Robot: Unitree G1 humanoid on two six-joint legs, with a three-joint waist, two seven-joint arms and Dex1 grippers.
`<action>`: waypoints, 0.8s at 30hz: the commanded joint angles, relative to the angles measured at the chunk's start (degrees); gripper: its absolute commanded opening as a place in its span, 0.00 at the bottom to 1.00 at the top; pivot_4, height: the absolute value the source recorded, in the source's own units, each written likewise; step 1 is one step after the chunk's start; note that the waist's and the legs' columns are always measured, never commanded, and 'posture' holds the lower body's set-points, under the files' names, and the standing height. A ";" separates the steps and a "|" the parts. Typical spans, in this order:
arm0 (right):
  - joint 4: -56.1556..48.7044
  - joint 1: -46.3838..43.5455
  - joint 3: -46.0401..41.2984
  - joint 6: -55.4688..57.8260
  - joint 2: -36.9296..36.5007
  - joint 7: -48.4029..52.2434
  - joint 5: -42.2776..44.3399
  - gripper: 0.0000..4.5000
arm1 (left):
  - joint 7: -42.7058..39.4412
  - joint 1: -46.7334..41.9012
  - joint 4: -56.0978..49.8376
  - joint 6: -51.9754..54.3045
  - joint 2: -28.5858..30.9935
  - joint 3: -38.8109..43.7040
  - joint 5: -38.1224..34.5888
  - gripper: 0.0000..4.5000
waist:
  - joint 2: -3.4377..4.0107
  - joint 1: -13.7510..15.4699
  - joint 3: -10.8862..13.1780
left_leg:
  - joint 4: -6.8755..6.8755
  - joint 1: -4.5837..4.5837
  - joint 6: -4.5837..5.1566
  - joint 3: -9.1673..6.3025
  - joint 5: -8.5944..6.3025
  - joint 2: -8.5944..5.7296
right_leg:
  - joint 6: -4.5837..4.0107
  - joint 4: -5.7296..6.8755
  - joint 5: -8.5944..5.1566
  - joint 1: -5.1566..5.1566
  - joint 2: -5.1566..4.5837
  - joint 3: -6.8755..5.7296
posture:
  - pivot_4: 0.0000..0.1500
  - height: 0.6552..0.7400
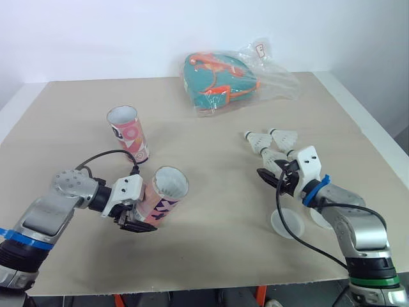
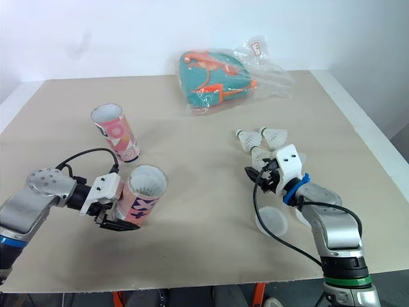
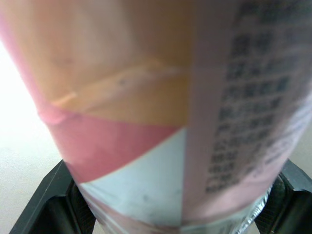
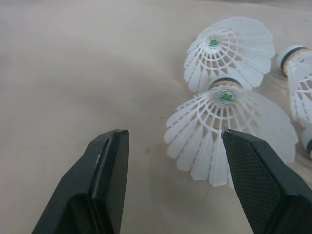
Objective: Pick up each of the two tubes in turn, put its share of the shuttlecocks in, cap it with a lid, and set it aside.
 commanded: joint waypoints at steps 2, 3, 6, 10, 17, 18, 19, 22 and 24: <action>-0.80 -1.98 -0.46 -1.30 1.24 -0.99 -0.25 0.73 | 0.14 1.76 0.13 0.43 -0.88 -3.28 1.13 0.81 | 0.00 0.00 0.00 | 0.00 0.00 0.00 0.00 0.00 0.00 | 0.01 0.00 0.01 0.00 0.00 0.00 | 1.00 0.99; -0.82 -2.27 -0.38 -1.19 1.64 -1.14 -0.16 0.73 | 0.17 1.81 0.07 0.44 -0.89 -3.28 1.11 0.81 | 0.01 0.00 0.00 | 0.00 0.00 0.00 0.00 0.00 0.00 | 0.01 0.00 0.01 0.00 0.00 0.00 | 1.00 0.99; -0.76 -2.97 -0.08 -0.97 2.59 -1.41 -0.38 0.73 | 0.28 1.87 -0.05 0.50 -0.95 -3.26 1.07 0.81 | 0.01 0.01 -0.01 | 0.01 0.00 0.00 0.00 0.00 0.00 | 0.02 0.00 0.01 0.01 0.00 -0.01 | 1.00 0.99; 2.63 -5.10 0.41 -1.54 4.00 -4.13 -2.88 0.73 | 0.48 2.02 -0.26 0.69 -1.05 -3.27 1.01 0.81 | 0.02 -0.01 -0.01 | 0.01 0.00 0.00 0.01 0.00 -0.01 | 0.02 0.00 0.02 0.00 -0.01 0.01 | 1.00 0.99; 6.34 -7.45 -0.10 -2.02 5.32 -5.82 -4.49 0.68 | 0.87 2.35 -0.44 0.97 -1.12 -3.05 0.91 0.81 | 0.03 0.04 -0.02 | 0.01 0.01 0.00 0.01 0.00 -0.04 | 0.02 0.00 0.03 0.01 -0.03 0.01 | 1.00 0.99; 6.43 -7.53 -0.17 -2.16 5.42 -5.71 -4.43 0.62 | 0.92 2.38 -0.50 1.04 -1.13 -3.03 0.89 0.81 | 0.03 0.04 -0.02 | 0.01 0.00 0.00 0.01 0.00 -0.04 | 0.02 0.00 0.02 0.01 -0.04 0.01 | 1.00 0.99; 6.23 -7.49 -0.03 -2.25 5.43 -5.30 -4.30 0.54 | 0.97 2.42 -0.55 1.07 -1.15 -3.00 0.87 0.81 | 0.03 0.04 -0.02 | 0.01 0.00 0.00 0.01 0.00 -0.05 | 0.02 0.00 0.02 0.01 -0.05 0.01 | 1.00 0.99; 5.41 -7.14 0.24 -2.23 5.40 -4.20 -3.85 0.22 | 1.09 2.51 -0.64 1.17 -1.15 -2.97 0.82 0.81 | 0.03 0.04 -0.02 | 0.01 0.00 0.00 0.01 0.00 -0.07 | 0.02 0.00 0.02 0.01 -0.08 0.01 | 1.00 0.99; 4.74 -6.82 0.29 -2.00 5.27 -3.57 -3.59 0.01 | 1.19 2.53 -0.73 1.27 -1.17 -2.98 0.77 0.81 | 0.03 0.04 -0.02 | 0.01 0.00 0.00 0.01 0.00 -0.09 | 0.03 0.00 0.03 0.02 -0.10 0.01 | 1.00 0.99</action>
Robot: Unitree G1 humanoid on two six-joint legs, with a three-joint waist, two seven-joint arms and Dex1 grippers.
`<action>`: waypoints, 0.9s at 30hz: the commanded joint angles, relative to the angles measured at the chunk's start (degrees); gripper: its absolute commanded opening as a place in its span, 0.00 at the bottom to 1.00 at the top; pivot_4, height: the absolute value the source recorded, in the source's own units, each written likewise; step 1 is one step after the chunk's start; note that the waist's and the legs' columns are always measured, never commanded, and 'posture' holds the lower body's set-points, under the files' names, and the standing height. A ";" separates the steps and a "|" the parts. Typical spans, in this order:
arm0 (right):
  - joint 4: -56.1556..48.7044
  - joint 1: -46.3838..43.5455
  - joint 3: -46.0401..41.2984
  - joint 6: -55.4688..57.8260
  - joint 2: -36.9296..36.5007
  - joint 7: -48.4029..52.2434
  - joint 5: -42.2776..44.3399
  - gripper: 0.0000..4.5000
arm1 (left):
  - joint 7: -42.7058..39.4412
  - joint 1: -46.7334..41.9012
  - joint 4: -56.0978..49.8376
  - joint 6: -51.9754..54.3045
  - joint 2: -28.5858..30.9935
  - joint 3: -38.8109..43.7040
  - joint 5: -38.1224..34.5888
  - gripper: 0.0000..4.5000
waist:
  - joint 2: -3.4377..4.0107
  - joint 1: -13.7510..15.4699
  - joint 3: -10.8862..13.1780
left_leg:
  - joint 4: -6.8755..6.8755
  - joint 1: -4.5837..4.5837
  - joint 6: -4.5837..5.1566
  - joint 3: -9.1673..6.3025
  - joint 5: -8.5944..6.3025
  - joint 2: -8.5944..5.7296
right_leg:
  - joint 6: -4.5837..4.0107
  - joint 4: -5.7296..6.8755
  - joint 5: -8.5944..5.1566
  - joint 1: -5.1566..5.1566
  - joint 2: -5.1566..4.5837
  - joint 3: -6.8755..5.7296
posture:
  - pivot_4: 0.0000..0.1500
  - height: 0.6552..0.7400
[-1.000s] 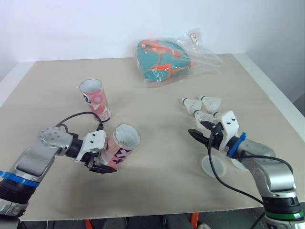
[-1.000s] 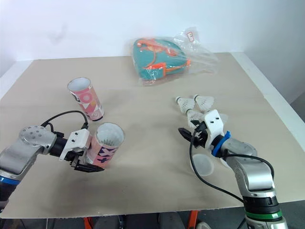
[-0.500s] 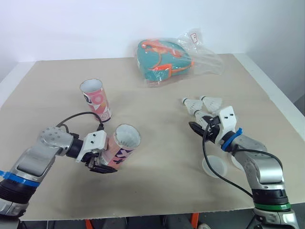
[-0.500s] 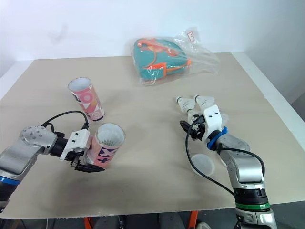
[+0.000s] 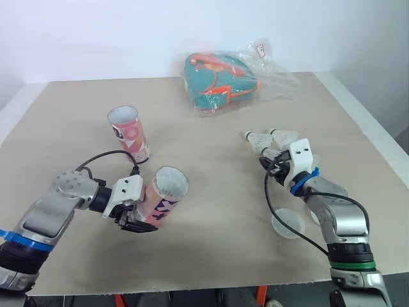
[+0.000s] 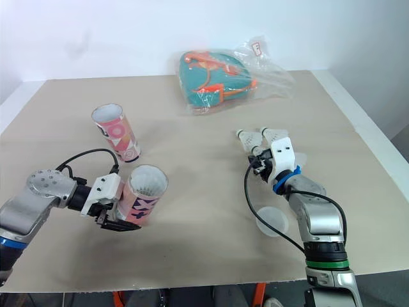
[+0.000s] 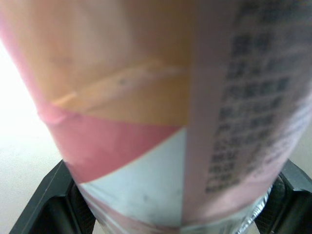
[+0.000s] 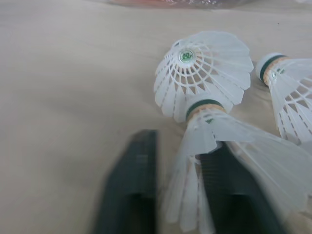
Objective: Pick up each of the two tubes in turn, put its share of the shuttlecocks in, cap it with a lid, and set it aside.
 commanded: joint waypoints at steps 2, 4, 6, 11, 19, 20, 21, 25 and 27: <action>-4.29 0.48 -0.20 -0.30 -0.61 2.59 1.73 0.01 | 0.23 1.82 -0.04 1.01 -0.93 -3.27 0.84 0.81 | 0.00 0.00 0.00 | 0.00 0.00 0.00 0.00 0.00 -0.01 | 0.00 0.00 0.00 0.00 0.00 0.00 | 1.00 0.99; -6.26 1.37 -0.60 0.02 -1.26 3.73 2.36 0.01 | 0.22 1.79 0.06 0.96 -1.02 -3.31 0.84 0.81 | 0.01 0.02 0.00 | 0.00 0.00 0.00 0.00 0.00 -0.01 | 0.01 0.00 0.00 0.00 -0.01 -0.01 | 1.00 0.99; -8.53 2.49 -1.49 0.71 -2.28 5.87 4.12 0.01 | 0.15 1.68 0.20 0.91 -1.15 -3.36 0.88 0.81 | 0.01 0.03 0.00 | 0.00 0.00 0.00 0.00 0.00 -0.03 | 0.01 0.00 0.00 0.00 -0.03 0.00 | 1.00 0.99; -13.72 4.88 -1.88 1.37 -5.90 10.43 6.57 0.01 | -0.05 1.51 0.26 0.88 -1.40 -3.42 0.97 0.81 | 0.00 0.07 0.00 | 0.01 -0.01 0.00 -0.01 0.00 -0.20 | 0.09 0.00 -0.03 0.04 -0.21 -0.01 | 1.00 0.99; -28.26 7.40 -1.15 2.49 -12.60 22.47 17.20 0.01 | -0.38 1.38 0.43 0.83 -1.48 -3.50 1.06 0.81 | 0.00 0.17 0.00 | 0.01 -0.06 0.01 -0.03 0.00 -0.27 | 0.18 -0.03 -0.09 0.04 -0.30 -0.03 | 1.00 0.99; -29.62 6.26 -1.57 3.18 -12.70 23.16 19.65 0.01 | -0.42 1.36 0.43 0.85 -1.49 -3.51 1.08 0.81 | 0.00 0.17 0.00 | 0.01 -0.06 0.01 -0.02 0.00 -0.27 | 0.22 -0.03 -0.11 0.04 -0.30 -0.02 | 1.00 0.99; -31.22 4.52 -1.67 4.19 -12.91 24.10 22.55 0.01 | -0.47 1.30 0.44 0.87 -1.51 -3.54 1.09 0.81 | -0.01 0.17 0.01 | 0.01 -0.06 0.01 -0.02 0.00 -0.27 | 0.25 -0.03 -0.12 0.05 -0.30 -0.03 | 1.00 0.99; -34.20 -1.95 -0.34 6.33 -13.70 26.69 29.31 0.01 | -0.54 0.91 0.60 0.95 -1.64 -3.68 1.14 0.81 | -0.06 0.21 0.01 | 0.06 -0.05 0.05 -0.04 0.04 -0.25 | 0.29 -0.03 -0.05 0.06 -0.30 -0.06 | 1.00 0.99; -34.17 -4.65 0.83 7.00 -13.75 27.41 31.04 0.01 | -0.55 0.69 0.70 0.97 -1.73 -3.78 1.16 0.81 | -0.11 0.28 -0.01 | 0.06 -0.05 0.05 -0.07 0.04 -0.24 | 0.28 -0.07 -0.05 0.09 -0.30 -0.11 | 1.00 0.99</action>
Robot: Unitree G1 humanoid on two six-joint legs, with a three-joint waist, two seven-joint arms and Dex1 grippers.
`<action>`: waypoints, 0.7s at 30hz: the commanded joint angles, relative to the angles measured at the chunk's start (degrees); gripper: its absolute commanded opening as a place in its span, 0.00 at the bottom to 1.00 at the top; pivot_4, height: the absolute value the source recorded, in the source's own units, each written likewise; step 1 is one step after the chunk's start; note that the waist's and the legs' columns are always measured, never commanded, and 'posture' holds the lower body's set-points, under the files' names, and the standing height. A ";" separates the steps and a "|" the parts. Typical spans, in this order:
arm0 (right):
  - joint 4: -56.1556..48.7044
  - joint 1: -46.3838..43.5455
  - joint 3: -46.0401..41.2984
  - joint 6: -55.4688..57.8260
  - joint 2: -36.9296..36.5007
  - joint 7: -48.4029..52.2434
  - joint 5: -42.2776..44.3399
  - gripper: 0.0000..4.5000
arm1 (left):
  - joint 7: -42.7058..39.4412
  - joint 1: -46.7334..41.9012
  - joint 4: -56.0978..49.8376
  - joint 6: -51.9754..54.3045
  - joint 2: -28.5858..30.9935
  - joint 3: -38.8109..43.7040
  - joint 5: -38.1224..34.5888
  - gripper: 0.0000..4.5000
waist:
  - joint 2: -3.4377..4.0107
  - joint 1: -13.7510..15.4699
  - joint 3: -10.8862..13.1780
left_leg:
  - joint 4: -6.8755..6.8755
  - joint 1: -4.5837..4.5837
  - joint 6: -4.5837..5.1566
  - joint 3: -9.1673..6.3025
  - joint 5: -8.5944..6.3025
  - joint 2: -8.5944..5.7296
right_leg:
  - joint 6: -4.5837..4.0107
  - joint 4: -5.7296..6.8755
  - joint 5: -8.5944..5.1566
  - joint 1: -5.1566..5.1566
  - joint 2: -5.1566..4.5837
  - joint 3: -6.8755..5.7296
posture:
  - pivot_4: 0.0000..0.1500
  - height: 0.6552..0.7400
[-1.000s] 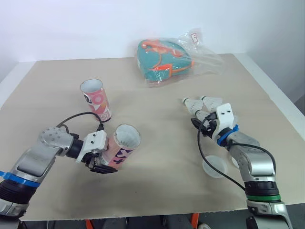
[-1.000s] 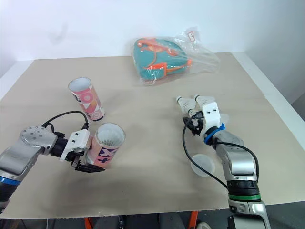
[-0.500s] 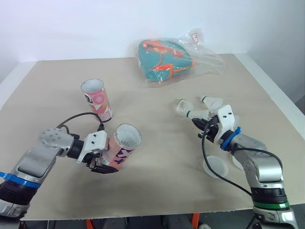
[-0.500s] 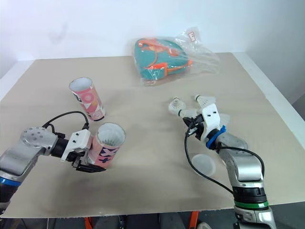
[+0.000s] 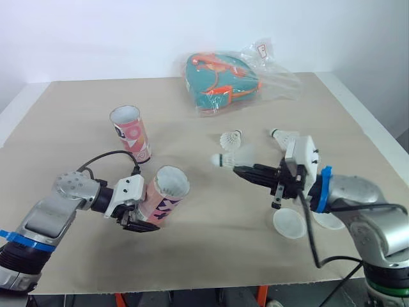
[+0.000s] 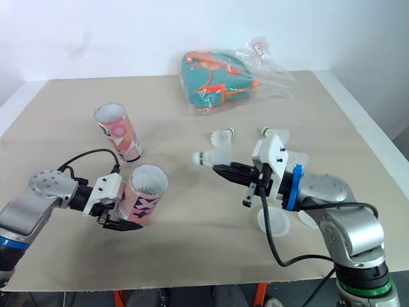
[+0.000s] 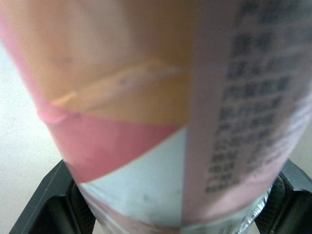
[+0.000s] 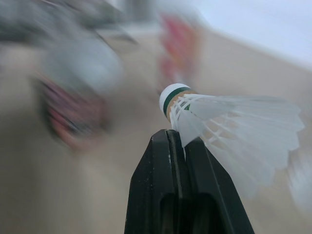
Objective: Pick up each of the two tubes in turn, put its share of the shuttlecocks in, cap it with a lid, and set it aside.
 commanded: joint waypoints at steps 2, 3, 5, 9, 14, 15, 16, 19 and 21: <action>-0.90 -5.70 4.16 0.48 -0.54 3.04 2.46 0.01 | -0.50 0.47 0.62 1.03 -0.89 -3.87 1.02 0.81 | -0.02 0.09 0.00 | 0.00 -0.01 0.00 -0.02 0.00 0.00 | 0.00 -0.03 0.00 0.01 -0.01 -0.02 | 1.00 0.99; -0.62 -6.53 5.24 0.34 -0.54 3.48 1.83 0.01 | -0.48 0.30 0.63 1.13 -0.97 -3.94 1.03 0.81 | -0.01 0.09 0.00 | 0.00 -0.04 0.00 0.00 0.00 -0.02 | 0.00 -0.04 0.00 -0.01 -0.03 0.00 | 1.00 0.99; 1.28 -9.13 9.88 -1.38 -0.52 5.29 -1.83 0.01 | -0.49 -0.01 0.66 1.34 -1.08 -4.05 1.03 0.81 | -0.02 0.19 0.00 | -0.02 -0.06 0.00 -0.01 0.00 -0.05 | -0.01 -0.04 0.00 -0.04 -0.07 -0.02 | 1.00 0.99; 7.36 -13.51 17.07 -5.56 0.91 7.25 -9.25 0.01 | -0.45 -0.07 0.42 1.75 -1.08 -3.93 1.02 0.81 | -0.03 0.27 0.00 | 0.00 -0.08 0.00 -0.02 0.00 -0.11 | -0.01 -0.05 -0.01 -0.04 -0.14 -0.06 | 1.00 0.99; 8.72 -15.72 19.80 -6.96 1.34 11.70 -9.76 0.01 | -0.09 0.27 -0.35 2.40 -0.91 -3.70 0.83 0.81 | -0.03 0.36 0.01 | 0.00 -0.18 0.00 -0.06 0.00 -0.17 | -0.16 -0.05 0.05 -0.08 -0.21 -0.10 | 1.00 0.99; 8.72 -15.85 19.95 -6.86 1.39 12.29 -9.55 0.01 | -0.04 0.32 -0.46 2.49 -0.89 -3.66 0.81 0.81 | -0.03 0.36 0.01 | 0.00 -0.19 0.00 -0.07 0.00 -0.18 | -0.20 -0.05 0.07 -0.09 -0.22 -0.10 | 1.00 0.99; 8.86 -16.09 20.16 -6.82 1.50 12.79 -9.51 0.01 | 0.03 0.41 -0.58 2.58 -0.87 -3.62 0.78 0.81 | -0.03 0.37 0.01 | 0.00 -0.20 0.00 -0.07 0.00 -0.20 | -0.20 -0.05 0.07 -0.08 -0.24 -0.10 | 1.00 0.99; 9.54 -17.09 20.02 -5.71 2.24 14.21 -8.38 0.24 | 0.31 0.71 -0.97 2.79 -0.86 -3.56 0.66 0.81 | -0.03 0.37 0.01 | 0.00 -0.19 0.00 -0.12 0.00 -0.23 | -0.20 -0.05 0.07 -0.07 -0.28 -0.17 | 1.00 0.99; 9.65 -17.95 18.78 -4.22 3.46 13.65 -6.26 0.33 | 0.49 0.90 -1.14 2.79 -0.85 -3.54 0.60 0.81 | -0.03 0.34 0.00 | 0.00 -0.19 0.00 -0.12 0.00 -0.23 | -0.20 -0.05 0.07 -0.07 -0.27 -0.17 | 1.00 0.99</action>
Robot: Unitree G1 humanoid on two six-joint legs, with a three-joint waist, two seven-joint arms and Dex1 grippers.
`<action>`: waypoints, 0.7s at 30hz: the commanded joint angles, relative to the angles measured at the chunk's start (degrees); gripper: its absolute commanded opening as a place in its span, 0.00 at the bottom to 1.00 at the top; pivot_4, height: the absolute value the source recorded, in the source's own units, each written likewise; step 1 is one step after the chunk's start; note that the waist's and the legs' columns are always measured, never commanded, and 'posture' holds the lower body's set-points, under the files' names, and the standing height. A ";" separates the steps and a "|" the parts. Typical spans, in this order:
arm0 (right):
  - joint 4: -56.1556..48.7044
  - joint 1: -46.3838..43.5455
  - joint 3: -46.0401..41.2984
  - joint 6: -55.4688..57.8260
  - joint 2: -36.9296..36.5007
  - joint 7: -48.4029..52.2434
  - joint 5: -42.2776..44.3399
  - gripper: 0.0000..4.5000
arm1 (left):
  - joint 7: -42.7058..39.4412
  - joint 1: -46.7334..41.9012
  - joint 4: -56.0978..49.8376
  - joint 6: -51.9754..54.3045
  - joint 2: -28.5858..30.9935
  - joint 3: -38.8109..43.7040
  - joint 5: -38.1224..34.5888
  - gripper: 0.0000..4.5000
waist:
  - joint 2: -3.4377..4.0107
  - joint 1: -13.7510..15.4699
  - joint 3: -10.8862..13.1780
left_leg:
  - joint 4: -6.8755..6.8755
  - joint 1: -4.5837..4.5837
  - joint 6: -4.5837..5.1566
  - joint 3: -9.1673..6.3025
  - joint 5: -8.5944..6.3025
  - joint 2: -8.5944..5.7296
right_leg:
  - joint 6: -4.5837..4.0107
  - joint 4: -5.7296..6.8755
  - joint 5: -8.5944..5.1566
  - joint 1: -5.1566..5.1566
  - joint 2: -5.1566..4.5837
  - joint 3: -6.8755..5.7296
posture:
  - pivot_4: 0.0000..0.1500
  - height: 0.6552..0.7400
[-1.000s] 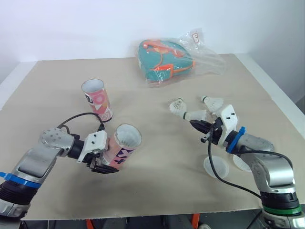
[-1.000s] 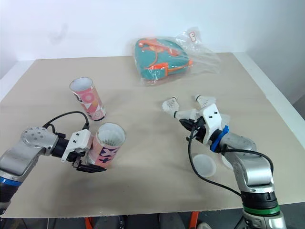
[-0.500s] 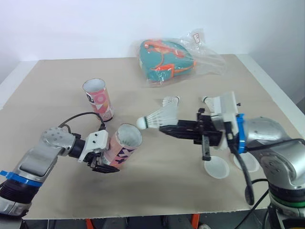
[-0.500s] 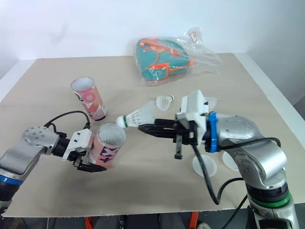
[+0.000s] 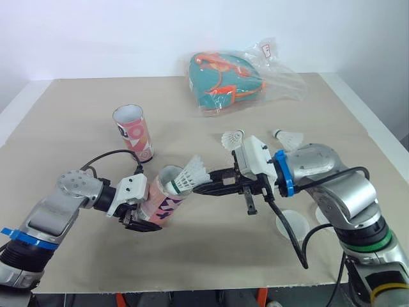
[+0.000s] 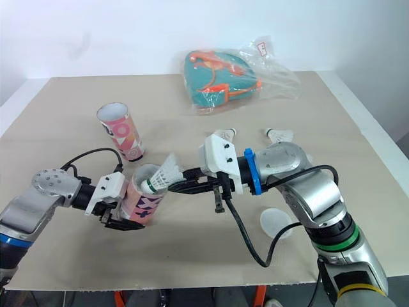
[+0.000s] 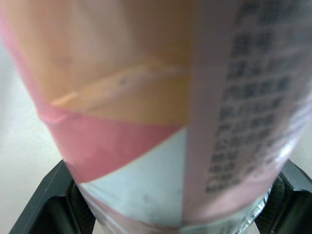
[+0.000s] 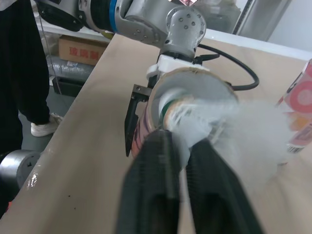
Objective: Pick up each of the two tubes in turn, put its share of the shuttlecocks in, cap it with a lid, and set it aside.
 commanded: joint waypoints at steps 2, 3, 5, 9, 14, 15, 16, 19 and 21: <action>-0.85 -2.25 -2.77 3.15 1.81 0.65 5.64 0.55 | 0.31 1.88 -0.59 1.16 -0.45 -2.89 0.67 0.81 | 0.00 0.00 0.00 | 0.00 0.02 0.00 0.00 0.00 0.02 | 0.00 0.02 0.00 0.00 0.02 0.00 | 1.00 0.99; -0.90 -2.12 -3.22 3.20 1.68 0.89 6.07 0.55 | 0.29 1.95 -0.62 1.18 -0.45 -2.87 0.67 0.81 | 0.00 0.04 0.00 | 0.00 0.01 0.00 -0.02 0.00 0.02 | -0.01 0.03 0.00 0.00 0.03 -0.02 | 1.00 0.99; -0.40 -1.80 -4.72 3.85 1.40 0.57 7.40 0.55 | 0.25 2.01 -0.65 1.15 -0.42 -2.91 0.72 0.81 | 0.00 0.06 0.00 | 0.00 0.01 0.00 -0.03 0.00 0.00 | -0.02 0.02 0.01 0.02 0.00 -0.02 | 1.00 0.99; 1.90 -0.99 -9.09 4.89 1.79 -1.32 9.99 0.55 | 0.04 1.76 -0.55 1.06 -0.46 -3.00 0.73 0.81 | 0.00 0.06 0.00 | 0.00 0.00 0.00 -0.03 0.00 -0.03 | -0.03 0.02 0.01 0.01 -0.03 -0.01 | 1.00 0.99; 3.30 -0.27 -11.46 7.59 2.09 -4.46 11.41 0.44 | -2.40 -1.01 0.43 0.32 0.20 -3.71 1.04 0.81 | -0.01 0.09 0.01 | 0.00 0.00 0.00 -0.02 0.00 -0.03 | -0.04 0.02 0.02 0.01 -0.02 0.00 | 1.00 0.99; 2.97 0.23 -11.22 7.77 1.46 -3.76 11.44 0.39 | -3.00 -2.06 1.26 0.14 0.40 -3.83 1.26 0.81 | -0.01 0.09 0.01 | 0.00 -0.02 0.00 -0.03 0.00 -0.03 | -0.04 0.02 0.02 0.00 -0.02 -0.02 | 1.00 0.99; 2.55 0.72 -10.89 7.58 0.94 -3.01 11.25 0.39 | -3.69 -3.09 2.29 -0.34 0.67 -4.03 1.69 0.81 | -0.01 0.09 0.01 | 0.00 -0.02 0.00 -0.02 0.00 -0.04 | -0.04 0.02 0.02 0.00 -0.01 -0.02 | 1.00 0.99; 2.61 0.76 -9.23 7.04 0.52 -2.66 9.45 0.22 | -6.05 -5.81 4.92 -1.51 1.44 -4.53 2.45 0.81 | -0.05 0.14 0.03 | 0.00 -0.05 0.00 -0.03 0.00 -0.05 | -0.03 0.02 0.00 -0.02 -0.02 -0.02 | 1.00 0.99; 2.81 0.41 -8.58 6.56 1.01 -2.58 9.17 0.07 | -7.47 -7.70 6.48 -1.91 1.63 -4.79 2.41 0.81 | -0.07 -0.13 0.05 | 0.00 -0.09 0.00 -0.01 0.00 -0.04 | -0.04 0.02 0.01 -0.09 0.00 0.00 | 1.00 0.99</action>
